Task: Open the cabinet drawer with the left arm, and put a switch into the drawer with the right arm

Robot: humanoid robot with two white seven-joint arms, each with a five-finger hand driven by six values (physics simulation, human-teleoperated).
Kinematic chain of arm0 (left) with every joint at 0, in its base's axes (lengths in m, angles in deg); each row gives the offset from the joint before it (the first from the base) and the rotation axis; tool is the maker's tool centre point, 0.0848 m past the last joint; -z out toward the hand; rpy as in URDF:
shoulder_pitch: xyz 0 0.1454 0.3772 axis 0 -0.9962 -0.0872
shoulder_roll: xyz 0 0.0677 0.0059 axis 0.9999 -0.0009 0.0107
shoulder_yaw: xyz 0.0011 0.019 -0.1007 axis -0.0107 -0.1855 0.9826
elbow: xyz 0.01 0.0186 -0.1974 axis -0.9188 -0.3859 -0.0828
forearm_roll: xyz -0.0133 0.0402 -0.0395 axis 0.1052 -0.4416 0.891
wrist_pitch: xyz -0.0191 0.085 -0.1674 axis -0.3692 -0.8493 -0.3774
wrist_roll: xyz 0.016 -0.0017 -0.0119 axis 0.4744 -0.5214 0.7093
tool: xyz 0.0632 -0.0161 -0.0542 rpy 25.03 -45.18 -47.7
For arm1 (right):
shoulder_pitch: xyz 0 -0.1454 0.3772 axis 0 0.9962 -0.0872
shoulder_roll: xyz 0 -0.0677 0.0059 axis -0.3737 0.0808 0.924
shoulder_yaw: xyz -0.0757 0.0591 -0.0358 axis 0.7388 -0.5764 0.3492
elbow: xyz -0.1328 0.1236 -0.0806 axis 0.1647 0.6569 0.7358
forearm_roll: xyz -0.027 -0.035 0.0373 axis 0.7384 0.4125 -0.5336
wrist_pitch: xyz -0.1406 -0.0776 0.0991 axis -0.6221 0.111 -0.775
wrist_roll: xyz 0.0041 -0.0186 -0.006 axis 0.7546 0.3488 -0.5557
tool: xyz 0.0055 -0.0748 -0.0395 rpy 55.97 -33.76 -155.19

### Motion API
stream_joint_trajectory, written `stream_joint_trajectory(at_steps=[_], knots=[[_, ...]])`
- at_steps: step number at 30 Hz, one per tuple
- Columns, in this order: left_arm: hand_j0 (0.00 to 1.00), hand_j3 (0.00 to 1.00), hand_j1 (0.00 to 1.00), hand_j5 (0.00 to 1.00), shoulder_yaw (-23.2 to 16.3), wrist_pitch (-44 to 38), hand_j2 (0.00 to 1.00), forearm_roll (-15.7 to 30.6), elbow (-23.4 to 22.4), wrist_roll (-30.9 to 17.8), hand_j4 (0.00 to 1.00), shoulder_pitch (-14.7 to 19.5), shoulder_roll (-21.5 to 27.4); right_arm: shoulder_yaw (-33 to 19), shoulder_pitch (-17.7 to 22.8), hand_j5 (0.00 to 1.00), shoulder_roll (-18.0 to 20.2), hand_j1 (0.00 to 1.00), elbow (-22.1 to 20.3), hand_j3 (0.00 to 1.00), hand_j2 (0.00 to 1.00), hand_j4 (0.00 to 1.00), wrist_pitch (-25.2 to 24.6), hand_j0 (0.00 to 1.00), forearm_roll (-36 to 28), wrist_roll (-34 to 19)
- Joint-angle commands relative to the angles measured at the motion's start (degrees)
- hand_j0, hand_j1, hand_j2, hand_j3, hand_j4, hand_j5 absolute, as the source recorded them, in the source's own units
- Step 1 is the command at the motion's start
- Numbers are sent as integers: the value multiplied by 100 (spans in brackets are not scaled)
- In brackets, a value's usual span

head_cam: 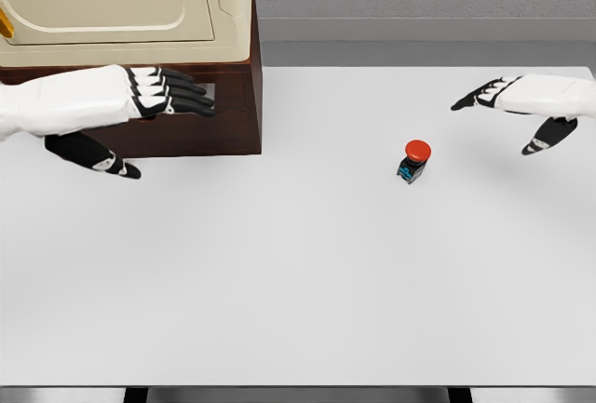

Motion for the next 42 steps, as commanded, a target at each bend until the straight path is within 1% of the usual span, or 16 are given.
stream_joint_trajectory(at_steps=[1,3,4,5,7,9,12,14,16,19,23,30,33,37,39,42], knots=[[100,100,100,100,1,-17,100,61,6,-62,100,0,-10,2,0,100,11,100,3,100,100,100,-13,100,-24,2],[100,100,100,100,-8,-17,100,61,-3,-62,100,0,-19,-7,0,100,19,100,47,100,100,100,-22,100,-33,2],[100,100,100,100,-157,-17,100,70,6,-62,100,26,-10,-7,9,100,2,100,47,100,100,100,-13,100,-33,2],[100,100,100,100,-385,-17,100,105,6,-62,100,219,-2,-7,0,100,-7,100,30,100,100,100,-11,100,-33,2],[100,100,100,100,-1413,-17,100,597,-3,-62,100,1028,34,-7,0,100,-7,100,38,100,100,100,-11,100,-33,2],[100,100,100,100,-1643,-17,100,650,-3,-62,100,1266,51,-7,0,100,-33,100,3,100,100,100,-11,100,-33,2],[100,100,100,100,-2258,-17,100,685,-11,-62,100,1670,183,-7,-18,100,-60,100,-111,100,100,100,-11,100,-42,2],[100,100,100,100,-2671,-17,100,1089,-20,-62,100,2118,350,-7,0,100,-60,100,-366,100,100,100,-11,100,-51,2],[100,100,100,100,-3154,-17,100,1107,-38,-62,100,2496,368,-7,9,100,-69,100,-524,100,100,100,-13,100,-51,2],[100,100,100,100,-3163,-17,100,1327,-46,-62,100,2698,596,-7,9,100,-69,100,-559,100,100,100,-11,100,-51,2],[100,100,100,100,-2926,-17,100,1573,-38,-62,100,2637,781,37,9,100,-297,100,-542,100,100,100,-31,100,-51,2],[100,100,100,100,-2926,-17,100,1652,-3,-62,100,2523,798,37,79,100,-587,100,-507,100,100,100,-40,100,-42,2],[100,100,100,100,-2908,-17,100,1678,6,230,100,2496,781,19,97,100,-683,100,-498,100,100,100,-40,100,-24,2],[100,100,100,100,-2847,-17,100,1968,6,362,100,2663,772,19,158,100,-763,100,-410,100,100,100,-49,100,-16,2],[100,100,100,100,-2873,-344,100,1977,6,-62,100,2760,746,45,167,100,-763,100,-410,100,100,100,-66,100,-7,2],[100,100,100,100,-2926,-511,100,2039,6,-62,100,3006,684,46,229,100,-877,100,-357,100,100,100,-66,100,72,2]])
